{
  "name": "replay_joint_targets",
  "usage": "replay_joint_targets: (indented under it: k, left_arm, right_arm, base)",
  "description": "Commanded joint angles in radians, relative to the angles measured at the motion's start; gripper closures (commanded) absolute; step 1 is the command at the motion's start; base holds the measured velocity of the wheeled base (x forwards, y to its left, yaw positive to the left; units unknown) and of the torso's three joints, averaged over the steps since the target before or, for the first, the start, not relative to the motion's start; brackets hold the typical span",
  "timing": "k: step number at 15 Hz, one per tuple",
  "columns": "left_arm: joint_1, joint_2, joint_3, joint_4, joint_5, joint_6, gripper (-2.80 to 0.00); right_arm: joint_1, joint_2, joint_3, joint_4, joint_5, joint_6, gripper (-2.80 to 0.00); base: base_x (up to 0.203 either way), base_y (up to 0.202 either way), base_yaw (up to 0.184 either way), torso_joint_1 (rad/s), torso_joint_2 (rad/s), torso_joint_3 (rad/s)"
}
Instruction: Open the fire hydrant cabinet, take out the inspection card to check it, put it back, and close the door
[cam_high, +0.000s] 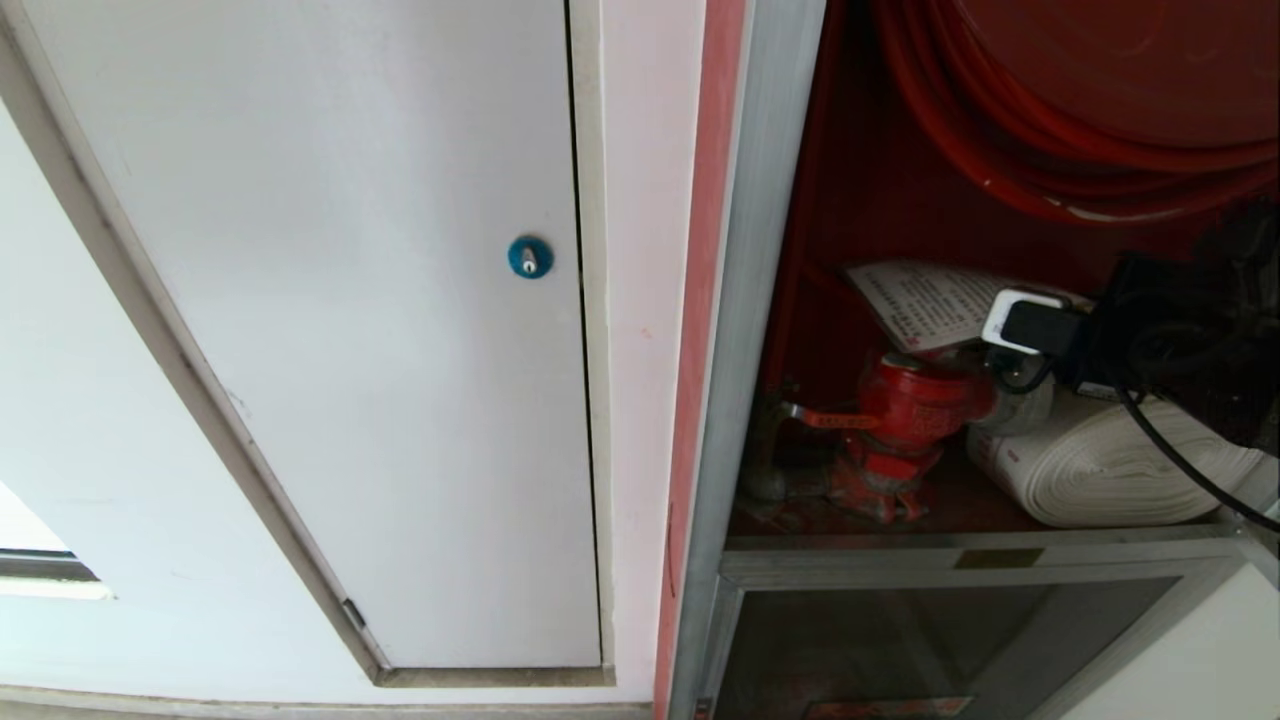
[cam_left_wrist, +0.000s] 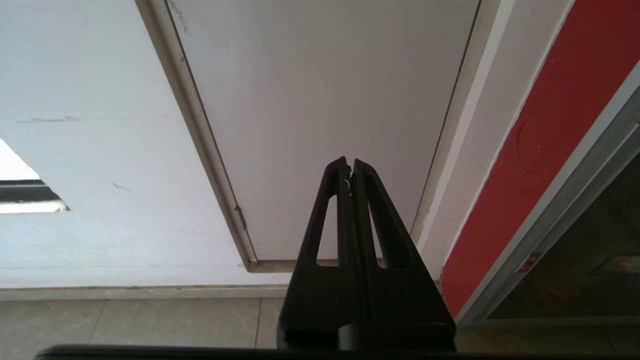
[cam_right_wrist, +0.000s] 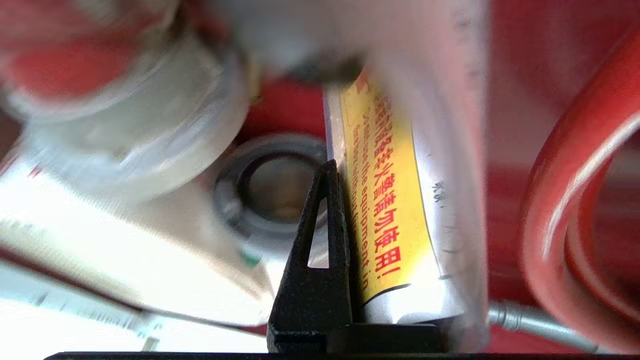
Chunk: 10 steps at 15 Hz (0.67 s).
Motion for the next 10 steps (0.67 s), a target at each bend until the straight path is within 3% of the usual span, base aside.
replay_joint_targets:
  k: [1,10]
  left_arm:
    - [0.000,0.001,0.000,0.000,0.000,-0.001,0.00]
    - [0.000,0.001,0.000,0.000,0.000,-0.001,0.00]
  right_arm:
    - [0.000,-0.053,0.038,-0.003,-0.002,-0.008,0.00]
    - [0.002,-0.355,0.223,0.031,0.002,-0.004,0.00]
  base:
    - [0.000,0.000,0.000,0.000,0.00,0.000]
    - [0.000,0.000,0.000,0.000,0.00,0.000]
